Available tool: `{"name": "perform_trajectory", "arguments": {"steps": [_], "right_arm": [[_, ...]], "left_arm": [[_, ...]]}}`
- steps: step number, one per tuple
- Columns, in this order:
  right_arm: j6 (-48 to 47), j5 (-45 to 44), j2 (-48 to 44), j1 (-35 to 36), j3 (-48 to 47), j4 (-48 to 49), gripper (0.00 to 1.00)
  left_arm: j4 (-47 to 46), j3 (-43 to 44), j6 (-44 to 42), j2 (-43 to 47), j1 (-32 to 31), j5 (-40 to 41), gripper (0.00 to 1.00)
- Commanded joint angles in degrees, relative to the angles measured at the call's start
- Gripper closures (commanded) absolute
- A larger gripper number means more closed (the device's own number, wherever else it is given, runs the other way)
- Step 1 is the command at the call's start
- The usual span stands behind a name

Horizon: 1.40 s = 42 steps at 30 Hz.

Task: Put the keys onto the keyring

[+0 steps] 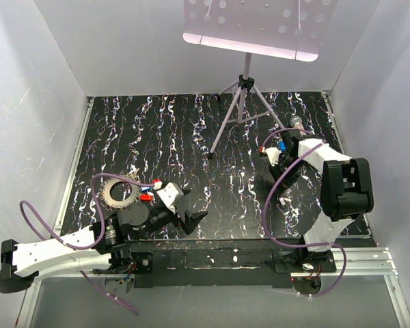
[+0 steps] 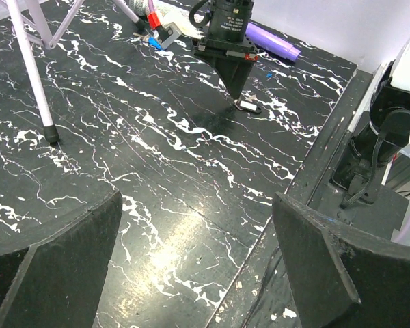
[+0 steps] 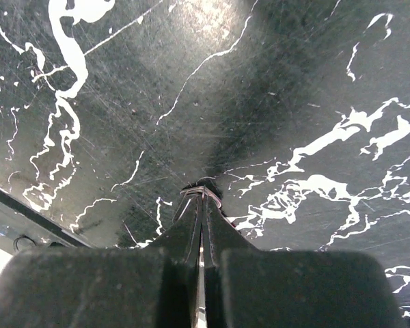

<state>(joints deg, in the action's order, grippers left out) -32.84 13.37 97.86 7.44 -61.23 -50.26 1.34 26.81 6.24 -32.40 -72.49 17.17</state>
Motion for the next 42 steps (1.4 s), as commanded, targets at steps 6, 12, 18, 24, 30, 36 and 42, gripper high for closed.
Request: {"name": "perform_trajectory", "arguments": {"steps": [6, 12, 18, 24, 30, 36, 42], "right_arm": [[1.46, -0.09, 1.28, 1.00, -2.84, 0.87, 0.99], [1.73, 0.70, 1.36, 1.00, -2.84, 0.87, 0.94], [2.17, 1.75, 0.66, 0.91, -3.45, 0.69, 0.82], [2.52, 1.75, -1.88, 0.47, -3.72, 0.95, 0.69], [2.61, 2.80, -4.87, -0.59, -4.51, 0.69, 0.63], [2.34, 10.78, -11.54, -2.17, -4.77, -0.10, 0.63], [0.58, 31.60, -20.69, -3.84, -3.63, -1.69, 0.62]], "left_arm": [[0.24, -0.88, 0.09, 0.76, 0.16, 1.29, 0.09], [0.15, -0.70, 0.26, 0.41, 0.24, 0.94, 0.09], [0.59, -0.35, 0.70, 0.50, 0.16, 0.76, 0.09], [0.94, 0.26, 0.88, 0.67, 0.16, 0.85, 0.09], [3.31, 2.72, 0.88, -0.55, 0.24, 1.29, 0.09], [9.97, 7.37, 3.68, -3.45, 0.51, 4.97, 0.05], [20.88, 14.41, 10.53, -7.67, 10.23, 2.02, 0.05]]}}
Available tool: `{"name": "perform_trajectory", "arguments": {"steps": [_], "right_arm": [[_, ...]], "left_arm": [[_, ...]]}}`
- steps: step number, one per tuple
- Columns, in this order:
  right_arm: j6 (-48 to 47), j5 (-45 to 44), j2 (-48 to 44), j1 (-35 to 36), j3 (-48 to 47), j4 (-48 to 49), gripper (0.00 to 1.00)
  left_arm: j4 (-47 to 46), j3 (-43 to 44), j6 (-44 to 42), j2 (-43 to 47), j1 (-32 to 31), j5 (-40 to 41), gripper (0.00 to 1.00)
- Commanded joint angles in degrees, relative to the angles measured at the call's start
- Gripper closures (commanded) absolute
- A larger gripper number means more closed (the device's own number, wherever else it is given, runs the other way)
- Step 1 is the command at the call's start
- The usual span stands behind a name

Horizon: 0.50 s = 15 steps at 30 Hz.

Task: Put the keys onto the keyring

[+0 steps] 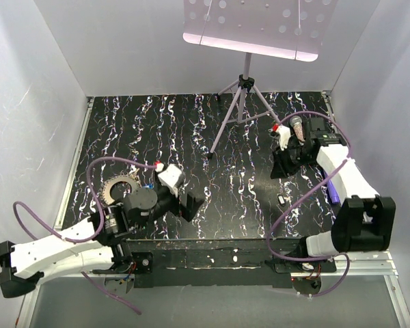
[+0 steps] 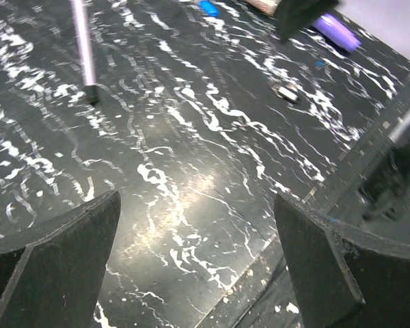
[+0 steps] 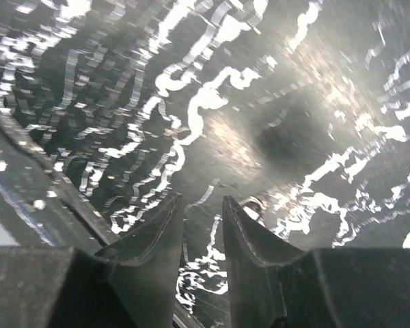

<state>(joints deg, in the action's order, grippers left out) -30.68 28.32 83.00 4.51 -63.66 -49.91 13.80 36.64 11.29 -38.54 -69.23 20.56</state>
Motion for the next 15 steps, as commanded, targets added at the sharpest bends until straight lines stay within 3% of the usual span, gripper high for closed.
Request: {"name": "perform_trajectory", "arguments": {"steps": [1, 3, 8, 15], "right_arm": [[-1.93, 19.90, -8.10, -1.17, -1.03, -2.03, 0.62], [-2.11, 24.66, -11.18, -1.70, -0.77, -1.86, 0.62], [-1.50, 37.92, -17.95, -3.90, 2.13, 0.68, 0.61], [2.20, 43.22, -20.42, -7.59, 5.39, 3.85, 0.57]], "left_arm": [[9.48, 5.10, 6.72, -1.88, 10.14, -3.92, 0.05], [10.63, 5.37, 9.53, -1.97, 17.08, -8.93, 0.05], [18.35, 8.44, 11.74, -5.13, 30.09, -12.81, 0.03], [18.02, 6.69, 12.08, -11.02, 51.19, -25.11, 0.05]]}}
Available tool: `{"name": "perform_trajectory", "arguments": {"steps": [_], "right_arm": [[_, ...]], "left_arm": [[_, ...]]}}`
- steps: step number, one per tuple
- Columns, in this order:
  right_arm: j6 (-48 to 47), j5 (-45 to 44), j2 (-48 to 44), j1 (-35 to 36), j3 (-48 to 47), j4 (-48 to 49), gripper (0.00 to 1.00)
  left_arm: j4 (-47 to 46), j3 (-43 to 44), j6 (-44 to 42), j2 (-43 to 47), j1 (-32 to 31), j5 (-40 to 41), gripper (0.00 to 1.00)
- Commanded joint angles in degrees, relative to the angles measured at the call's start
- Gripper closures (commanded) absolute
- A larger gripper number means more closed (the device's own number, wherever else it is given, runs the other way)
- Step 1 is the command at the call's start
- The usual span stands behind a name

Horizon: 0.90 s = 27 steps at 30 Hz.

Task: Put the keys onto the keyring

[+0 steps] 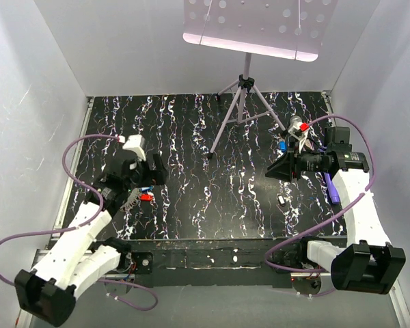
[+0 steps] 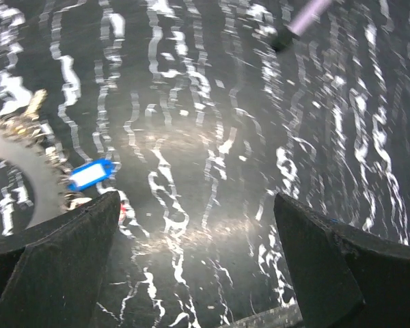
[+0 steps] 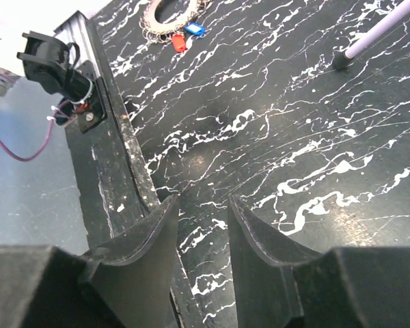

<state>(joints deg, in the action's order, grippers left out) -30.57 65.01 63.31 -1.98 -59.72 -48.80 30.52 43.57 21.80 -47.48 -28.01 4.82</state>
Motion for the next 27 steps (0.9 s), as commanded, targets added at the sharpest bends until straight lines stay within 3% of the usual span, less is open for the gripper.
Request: {"name": "perform_trajectory", "arguments": {"steps": [1, 9, 14, 18, 20, 22, 23, 27], "right_arm": [[2.18, 6.96, -1.08, -1.36, 1.71, 2.74, 0.57], [4.37, 8.73, -3.98, -1.27, 2.15, 4.32, 0.55], [5.60, 8.29, -4.25, -1.36, 2.07, 4.76, 0.55], [5.52, 8.02, -4.25, -1.27, 2.16, 4.76, 0.55], [5.61, 7.85, -4.25, -1.27, 2.16, 4.94, 0.55], [5.61, 7.67, -4.33, -1.36, 2.24, 4.85, 0.55], [5.61, 7.59, -4.42, -1.36, 2.24, 5.02, 0.55], [5.61, 7.85, -4.25, -1.27, 2.16, 4.94, 0.55]], "left_arm": [[0.77, -0.50, 1.75, -3.30, 12.34, -10.52, 0.05], [4.81, 5.29, -4.39, -14.29, 22.37, -5.70, 0.05], [-1.85, 3.63, 1.21, -17.99, 31.51, -11.49, 0.09], [-3.89, 3.97, 6.75, -21.67, 34.33, -8.52, 0.14], [-3.37, 5.38, 7.81, -23.96, 35.83, -7.19, 0.26], [-1.71, 7.57, 5.19, -26.68, 36.27, -6.93, 0.27], [2.31, 10.97, -1.61, -29.57, 36.36, -8.93, 0.33], [10.50, 14.52, -12.21, -29.43, 36.27, -15.71, 0.40]]}}
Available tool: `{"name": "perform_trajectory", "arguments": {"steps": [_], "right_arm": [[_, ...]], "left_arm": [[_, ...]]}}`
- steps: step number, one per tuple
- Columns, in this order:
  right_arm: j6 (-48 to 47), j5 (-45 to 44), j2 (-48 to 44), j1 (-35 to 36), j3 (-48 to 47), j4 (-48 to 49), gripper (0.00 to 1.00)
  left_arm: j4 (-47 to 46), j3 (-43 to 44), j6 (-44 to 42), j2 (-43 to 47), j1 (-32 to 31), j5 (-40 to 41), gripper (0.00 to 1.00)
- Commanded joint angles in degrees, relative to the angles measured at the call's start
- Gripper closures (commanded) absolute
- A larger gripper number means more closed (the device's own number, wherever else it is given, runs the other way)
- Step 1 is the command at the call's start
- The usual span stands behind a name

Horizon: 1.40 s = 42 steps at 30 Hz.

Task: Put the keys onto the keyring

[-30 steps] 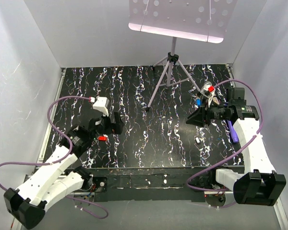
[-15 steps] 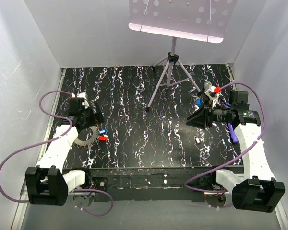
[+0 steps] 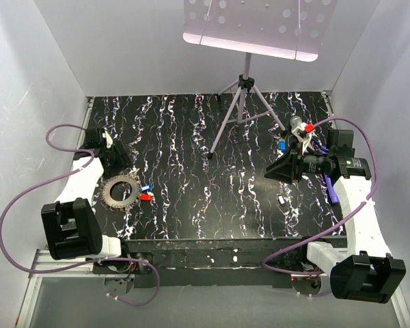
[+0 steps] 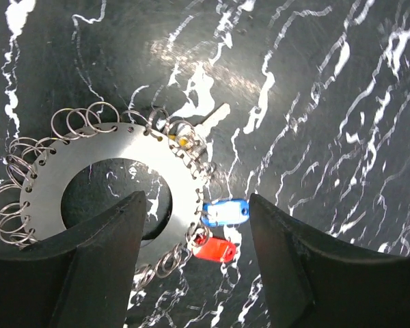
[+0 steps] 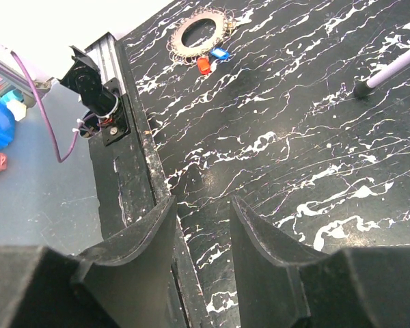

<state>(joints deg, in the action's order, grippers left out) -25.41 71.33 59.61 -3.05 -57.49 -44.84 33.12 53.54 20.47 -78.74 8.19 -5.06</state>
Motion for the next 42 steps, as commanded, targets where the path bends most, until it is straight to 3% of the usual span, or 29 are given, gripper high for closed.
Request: {"name": "perform_trajectory", "arguments": {"steps": [1, 8, 19, 21, 22, 24, 36, 42], "right_arm": [[0.53, 1.71, -0.38, -0.12, -0.07, 0.98, 0.55], [0.71, 2.67, 0.15, -0.12, 0.19, 1.07, 0.55], [0.80, 2.50, -0.03, -0.20, 0.36, 1.07, 0.55], [0.80, 2.67, -0.02, -0.12, 0.28, 0.98, 0.55], [0.80, 2.67, -0.02, -0.20, 0.28, 0.81, 0.55], [0.80, 2.94, 0.06, -0.12, 0.36, 0.81, 0.55], [0.62, 3.46, 0.33, -0.03, 0.28, 0.46, 0.55], [0.01, 3.11, 0.50, -0.03, 0.10, 0.19, 0.55]], "left_arm": [[8.88, 4.64, -12.72, 2.97, 0.08, -6.62, 0.40], [9.60, 3.77, -15.73, 6.06, -0.01, -3.28, 0.41], [5.91, 1.49, -11.16, -4.23, -1.07, -7.07, 0.45], [4.76, 0.17, -10.71, -4.23, -1.33, -5.49, 0.38], [3.71, -0.88, -10.28, -4.14, -1.42, -4.97, 0.27], [2.13, -2.82, -9.66, -4.40, -1.33, -5.22, 0.23], [-0.52, -4.41, -6.41, -9.32, -3.00, -9.70, 0.34], [-2.36, -1.95, -3.25, -13.10, -9.57, -14.27, 0.36]]}}
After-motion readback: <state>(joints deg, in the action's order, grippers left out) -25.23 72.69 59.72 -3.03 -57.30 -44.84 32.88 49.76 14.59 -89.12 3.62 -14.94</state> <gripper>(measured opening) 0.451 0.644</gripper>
